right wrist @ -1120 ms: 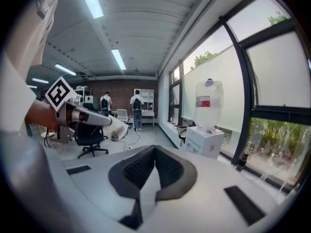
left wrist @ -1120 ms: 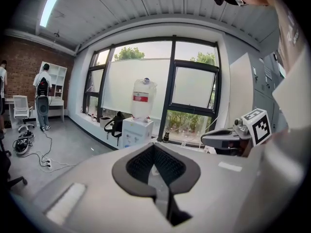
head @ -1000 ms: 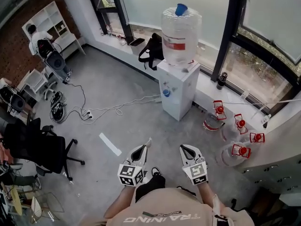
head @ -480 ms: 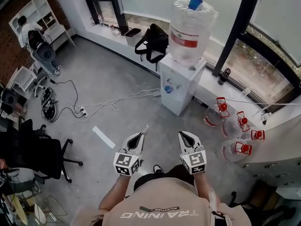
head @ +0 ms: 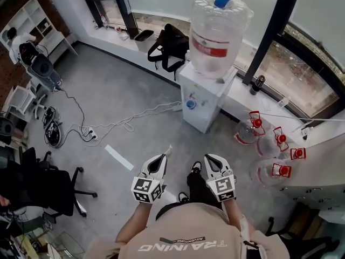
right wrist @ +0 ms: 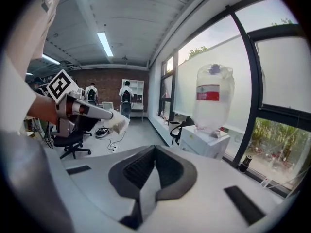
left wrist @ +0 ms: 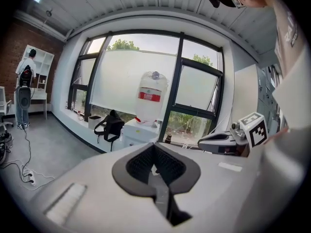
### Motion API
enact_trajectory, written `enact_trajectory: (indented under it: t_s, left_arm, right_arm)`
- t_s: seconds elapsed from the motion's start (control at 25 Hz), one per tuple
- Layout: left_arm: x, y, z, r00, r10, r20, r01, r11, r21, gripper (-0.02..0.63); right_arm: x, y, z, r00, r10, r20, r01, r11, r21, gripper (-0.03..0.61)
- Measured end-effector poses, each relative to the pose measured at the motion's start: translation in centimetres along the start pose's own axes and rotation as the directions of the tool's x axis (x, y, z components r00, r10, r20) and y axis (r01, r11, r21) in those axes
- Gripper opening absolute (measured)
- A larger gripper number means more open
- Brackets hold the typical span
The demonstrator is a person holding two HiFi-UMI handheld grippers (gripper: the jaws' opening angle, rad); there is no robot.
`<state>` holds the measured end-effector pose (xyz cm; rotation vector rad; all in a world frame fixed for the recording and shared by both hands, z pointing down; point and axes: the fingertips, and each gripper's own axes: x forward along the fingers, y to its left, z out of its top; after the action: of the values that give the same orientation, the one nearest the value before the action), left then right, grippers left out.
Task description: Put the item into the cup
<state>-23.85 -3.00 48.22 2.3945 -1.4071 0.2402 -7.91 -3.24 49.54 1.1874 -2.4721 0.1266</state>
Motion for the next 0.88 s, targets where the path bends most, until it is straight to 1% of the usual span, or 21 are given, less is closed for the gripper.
enact_trajectory:
  t_s: [0.16,0.4,0.56,0.72,0.88]
  left_arm:
    - [3.8,1.2,1.3,1.0,-0.009,-0.016,0.008,1.0,-0.003,0.008]
    - [9.8,2.9,5.1,0.999,-0.029,-0.031,0.03,0.999,0.043,0.008]
    - [14.2,3.2,7.2,0.998,-0.054,-0.037,0.056,0.996,0.066,0.008]
    - [17.6,3.3,8.6,0.997,-0.071,-0.037,0.074,0.995,0.071,0.008]
    - [19.4,4.2,9.2,0.995,-0.08,-0.052,0.083,0.995,0.064,0.008]
  right_arm:
    - [4.2,-3.1,-0.3,1.0,0.007,-0.005,-0.007,1.0,0.019,0.011]
    - [9.7,-9.8,3.1,0.998,-0.009,0.069,0.002,0.995,0.102,0.011]
    - [12.1,-13.6,4.3,0.996,-0.011,0.092,-0.001,0.992,0.125,0.011]
    - [13.9,-15.9,4.3,0.997,-0.012,0.076,0.003,0.993,0.121,0.011]
    - [15.7,-16.3,4.1,0.999,0.007,0.051,-0.014,0.992,0.124,0.011]
